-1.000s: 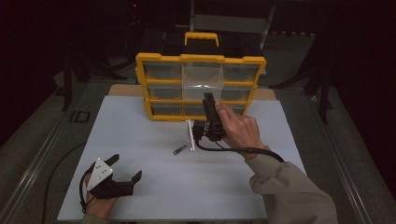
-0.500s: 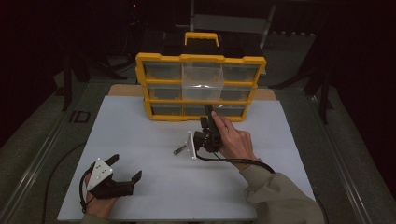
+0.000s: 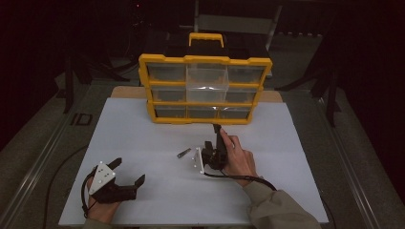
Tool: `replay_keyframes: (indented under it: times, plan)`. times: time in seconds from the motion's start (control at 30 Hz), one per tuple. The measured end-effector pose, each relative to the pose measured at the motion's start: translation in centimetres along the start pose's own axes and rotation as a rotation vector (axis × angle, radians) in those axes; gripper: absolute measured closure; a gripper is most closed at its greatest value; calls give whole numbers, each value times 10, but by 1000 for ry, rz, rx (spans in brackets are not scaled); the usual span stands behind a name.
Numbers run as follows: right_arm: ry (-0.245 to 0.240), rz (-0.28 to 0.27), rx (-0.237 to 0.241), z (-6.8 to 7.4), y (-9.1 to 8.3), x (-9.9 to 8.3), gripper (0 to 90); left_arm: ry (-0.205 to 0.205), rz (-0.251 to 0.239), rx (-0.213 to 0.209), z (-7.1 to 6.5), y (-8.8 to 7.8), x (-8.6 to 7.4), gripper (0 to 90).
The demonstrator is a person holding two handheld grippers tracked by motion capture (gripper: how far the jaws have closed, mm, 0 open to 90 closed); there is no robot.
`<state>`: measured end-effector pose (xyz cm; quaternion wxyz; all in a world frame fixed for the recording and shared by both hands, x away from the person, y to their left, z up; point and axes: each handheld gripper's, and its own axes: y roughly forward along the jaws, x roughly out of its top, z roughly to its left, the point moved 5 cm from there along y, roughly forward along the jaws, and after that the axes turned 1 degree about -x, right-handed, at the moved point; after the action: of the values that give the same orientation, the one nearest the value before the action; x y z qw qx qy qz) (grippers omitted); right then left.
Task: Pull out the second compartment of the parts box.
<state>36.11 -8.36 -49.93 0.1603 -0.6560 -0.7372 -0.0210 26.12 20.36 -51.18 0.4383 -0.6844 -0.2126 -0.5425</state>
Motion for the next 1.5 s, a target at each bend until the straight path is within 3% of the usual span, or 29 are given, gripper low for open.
replay_keyframes:
  times: [0.1,0.23,0.33,0.47,0.53,0.57,0.67,0.7,0.73,0.77,1.0,1.13,1.23,1.27,1.3,1.33,1.5]
  plan:
    - [68,7,44,7,-5,-6,117,1,1,0,0,0,0,0]
    - [215,16,121,10,-15,-14,113,1,1,0,-1,1,0,0]
    - [325,7,176,7,-23,-19,111,1,3,2,-1,1,0,0]
    - [509,-27,258,2,-33,-28,112,0,4,3,-1,1,0,0]
    - [565,-36,283,3,-36,-35,111,-3,5,3,-1,1,-1,0]
    - [565,-36,283,3,-36,-35,111,-3,5,3,-1,1,-1,0]
    - [682,-44,343,-2,-41,-48,111,-10,9,3,0,2,-1,0]
    - [682,-44,343,-2,-41,-48,111,-10,9,3,0,2,-1,0]
    - [743,-48,382,-5,-43,-54,111,-11,9,4,0,2,-1,0]
    - [743,-48,382,-5,-43,-54,111,-11,9,4,0,2,-1,0]
    - [940,-94,450,-24,-54,-75,112,-41,3,-5,1,2,4,0]
    - [990,-115,442,-24,-61,-90,111,-62,18,-13,2,3,10,0]
    - [1016,-119,452,-23,-66,-98,111,-58,20,-14,2,4,13,0]
    - [1050,-122,450,-22,-72,-108,111,-49,32,-21,1,5,16,0]
    - [1050,-122,450,-22,-72,-108,111,-49,32,-21,1,5,16,0]
    - [1091,-132,448,-22,-78,-119,111,-41,43,-23,1,9,19,0]
    - [1156,-134,436,-18,-86,-142,112,-28,72,-48,1,16,26,0]
